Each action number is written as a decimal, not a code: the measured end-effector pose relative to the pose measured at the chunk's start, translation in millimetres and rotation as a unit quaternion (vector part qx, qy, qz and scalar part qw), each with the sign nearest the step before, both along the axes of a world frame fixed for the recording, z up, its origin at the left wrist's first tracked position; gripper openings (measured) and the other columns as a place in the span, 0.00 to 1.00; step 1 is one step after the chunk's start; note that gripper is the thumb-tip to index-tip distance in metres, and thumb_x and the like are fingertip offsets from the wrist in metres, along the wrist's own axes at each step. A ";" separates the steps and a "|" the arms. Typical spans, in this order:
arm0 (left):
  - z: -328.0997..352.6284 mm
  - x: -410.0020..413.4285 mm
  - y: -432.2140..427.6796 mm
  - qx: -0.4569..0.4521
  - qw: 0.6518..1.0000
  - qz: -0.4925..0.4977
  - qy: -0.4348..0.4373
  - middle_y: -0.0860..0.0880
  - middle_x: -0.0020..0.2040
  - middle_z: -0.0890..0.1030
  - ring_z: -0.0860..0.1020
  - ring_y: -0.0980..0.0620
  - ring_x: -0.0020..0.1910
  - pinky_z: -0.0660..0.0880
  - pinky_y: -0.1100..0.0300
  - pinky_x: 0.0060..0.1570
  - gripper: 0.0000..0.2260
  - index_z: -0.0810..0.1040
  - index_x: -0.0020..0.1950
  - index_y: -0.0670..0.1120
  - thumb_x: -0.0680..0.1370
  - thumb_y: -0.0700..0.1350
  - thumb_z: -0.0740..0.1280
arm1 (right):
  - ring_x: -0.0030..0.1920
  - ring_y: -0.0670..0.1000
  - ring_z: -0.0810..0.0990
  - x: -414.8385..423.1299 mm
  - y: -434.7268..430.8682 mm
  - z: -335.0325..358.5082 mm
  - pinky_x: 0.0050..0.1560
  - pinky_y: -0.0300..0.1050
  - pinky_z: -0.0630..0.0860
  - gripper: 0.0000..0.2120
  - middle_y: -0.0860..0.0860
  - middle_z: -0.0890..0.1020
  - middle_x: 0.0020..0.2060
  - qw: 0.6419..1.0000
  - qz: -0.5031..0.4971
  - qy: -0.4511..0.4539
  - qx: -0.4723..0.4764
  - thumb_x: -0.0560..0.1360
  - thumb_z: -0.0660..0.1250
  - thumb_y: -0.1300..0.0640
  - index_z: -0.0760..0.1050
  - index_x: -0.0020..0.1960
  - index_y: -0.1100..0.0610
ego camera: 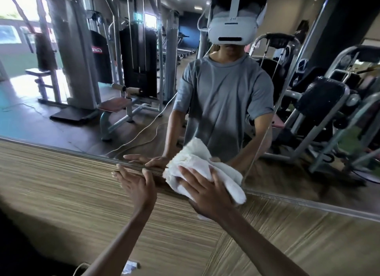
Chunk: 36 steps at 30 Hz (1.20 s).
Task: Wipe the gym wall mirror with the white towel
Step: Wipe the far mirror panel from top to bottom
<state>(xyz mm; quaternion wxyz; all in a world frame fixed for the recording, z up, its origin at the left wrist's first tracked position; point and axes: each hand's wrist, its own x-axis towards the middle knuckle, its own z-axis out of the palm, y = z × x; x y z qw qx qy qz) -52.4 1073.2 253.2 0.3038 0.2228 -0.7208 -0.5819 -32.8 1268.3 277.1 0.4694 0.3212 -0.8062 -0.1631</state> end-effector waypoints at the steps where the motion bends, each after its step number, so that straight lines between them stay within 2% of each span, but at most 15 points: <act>1: -1.6 -1.2 1.8 -0.007 1.000 0.007 0.004 0.32 0.80 0.46 0.43 0.37 0.80 0.43 0.46 0.77 0.40 0.45 0.80 0.36 0.74 0.51 0.55 | 0.78 0.51 0.60 2.6 19.7 0.6 0.77 0.59 0.53 0.24 0.49 0.63 0.79 1.000 -0.005 0.003 0.015 0.78 0.62 0.52 0.71 0.74 0.50; 4: -9.0 -3.1 6.4 -0.090 0.995 0.019 0.041 0.29 0.79 0.48 0.47 0.32 0.79 0.48 0.37 0.76 0.36 0.49 0.80 0.35 0.77 0.52 0.54 | 0.77 0.51 0.63 10.4 77.0 2.7 0.71 0.60 0.62 0.28 0.48 0.64 0.78 0.999 -0.014 0.002 0.029 0.73 0.67 0.50 0.72 0.73 0.47; 7: -10.6 -9.5 8.5 -0.247 0.961 -0.004 0.123 0.28 0.78 0.50 0.47 0.31 0.79 0.50 0.32 0.75 0.31 0.50 0.78 0.35 0.78 0.45 0.55 | 0.74 0.51 0.65 10.7 93.7 14.9 0.68 0.61 0.61 0.29 0.47 0.63 0.78 0.999 -0.036 0.017 -0.031 0.67 0.72 0.47 0.76 0.68 0.43; 11: 17.8 -18.8 19.8 -0.408 0.882 -0.031 0.234 0.31 0.78 0.50 0.44 0.38 0.80 0.41 0.37 0.77 0.30 0.50 0.77 0.40 0.79 0.44 0.58 | 0.78 0.54 0.56 -3.5 40.2 38.3 0.64 0.67 0.62 0.28 0.50 0.59 0.79 0.971 -0.094 0.063 -0.211 0.72 0.65 0.43 0.69 0.72 0.41; 14: 47.5 -27.6 23.9 -0.480 0.829 -0.011 0.287 0.32 0.77 0.53 0.46 0.41 0.81 0.40 0.41 0.77 0.29 0.52 0.79 0.47 0.80 0.45 0.59 | 0.78 0.55 0.54 -13.9 -9.7 35.3 0.64 0.66 0.62 0.31 0.53 0.56 0.79 0.948 -0.109 0.068 -0.292 0.73 0.64 0.40 0.65 0.75 0.43; 16: 62.1 -35.3 20.7 -0.506 0.804 0.013 0.312 0.35 0.77 0.56 0.47 0.45 0.81 0.41 0.43 0.78 0.26 0.56 0.79 0.47 0.81 0.47 0.58 | 0.78 0.55 0.57 -17.3 -19.7 28.3 0.66 0.65 0.61 0.32 0.52 0.57 0.80 0.955 -0.096 0.082 -0.267 0.73 0.65 0.41 0.64 0.76 0.43; 18: 69.2 -42.3 14.5 -0.537 0.776 0.025 0.330 0.39 0.81 0.53 0.48 0.46 0.82 0.43 0.43 0.78 0.24 0.61 0.78 0.45 0.83 0.50 0.56 | 0.77 0.54 0.59 -18.3 -4.5 22.6 0.69 0.64 0.60 0.31 0.50 0.58 0.80 0.968 -0.077 0.098 -0.216 0.74 0.64 0.41 0.65 0.76 0.43; 20: 68.3 -48.0 10.9 -0.569 0.750 0.039 0.336 0.43 0.83 0.49 0.49 0.45 0.82 0.45 0.42 0.78 0.26 0.58 0.81 0.47 0.83 0.52 0.53 | 0.76 0.53 0.60 -15.2 18.1 19.0 0.67 0.63 0.62 0.32 0.49 0.56 0.81 0.973 -0.067 0.107 -0.195 0.75 0.62 0.39 0.63 0.78 0.42; 22: 63.6 -52.7 10.1 -0.582 0.732 0.061 0.350 0.43 0.83 0.50 0.52 0.44 0.81 0.48 0.41 0.77 0.27 0.56 0.82 0.49 0.82 0.51 0.54 | 0.76 0.52 0.59 -10.7 30.0 23.8 0.65 0.62 0.61 0.33 0.48 0.58 0.80 0.965 -0.081 0.106 -0.227 0.73 0.63 0.39 0.63 0.77 0.41; 25: 60.7 -57.9 11.4 -0.577 0.727 0.081 0.364 0.42 0.82 0.53 0.54 0.44 0.81 0.50 0.41 0.77 0.29 0.57 0.82 0.49 0.80 0.50 0.56 | 0.75 0.55 0.58 -15.1 14.5 54.3 0.66 0.63 0.57 0.28 0.54 0.65 0.75 0.929 -0.121 0.119 -0.328 0.70 0.64 0.41 0.69 0.70 0.42; 28: 59.7 -58.6 11.1 -0.573 0.726 0.068 0.374 0.42 0.82 0.55 0.56 0.44 0.80 0.51 0.41 0.77 0.26 0.61 0.80 0.48 0.82 0.51 0.54 | 0.76 0.57 0.58 -25.7 -22.4 83.9 0.68 0.64 0.55 0.26 0.57 0.64 0.75 0.894 -0.132 0.131 -0.408 0.74 0.60 0.41 0.70 0.70 0.46; 29: 59.5 -58.7 10.6 -0.572 0.727 0.063 0.373 0.42 0.82 0.55 0.56 0.44 0.80 0.51 0.41 0.77 0.25 0.62 0.80 0.47 0.82 0.51 0.54 | 0.78 0.57 0.57 -27.6 -32.4 85.0 0.67 0.64 0.57 0.26 0.57 0.63 0.76 0.896 -0.130 0.131 -0.405 0.75 0.58 0.41 0.68 0.72 0.46; 31: 60.3 -57.5 9.5 -0.564 0.734 0.043 0.376 0.42 0.82 0.56 0.57 0.43 0.80 0.51 0.41 0.77 0.24 0.66 0.77 0.46 0.82 0.51 0.55 | 0.78 0.55 0.57 -28.1 -37.2 70.1 0.63 0.64 0.62 0.28 0.56 0.61 0.78 0.927 -0.126 0.122 -0.333 0.77 0.57 0.41 0.65 0.76 0.45; 34: 61.7 -51.1 6.9 -0.552 0.746 0.006 0.373 0.43 0.82 0.55 0.57 0.44 0.80 0.52 0.41 0.76 0.23 0.68 0.75 0.46 0.80 0.51 0.56 | 0.75 0.54 0.61 -19.0 -8.4 35.3 0.59 0.62 0.67 0.32 0.49 0.57 0.80 0.965 -0.122 0.100 -0.209 0.72 0.63 0.41 0.66 0.75 0.42; 36: 63.1 -47.9 3.2 -0.533 0.759 -0.022 0.373 0.42 0.79 0.61 0.60 0.45 0.79 0.58 0.40 0.73 0.23 0.69 0.74 0.48 0.79 0.50 0.59 | 0.74 0.54 0.62 -9.5 10.3 32.6 0.57 0.60 0.66 0.30 0.49 0.58 0.79 0.958 -0.143 0.083 -0.235 0.69 0.62 0.41 0.69 0.71 0.43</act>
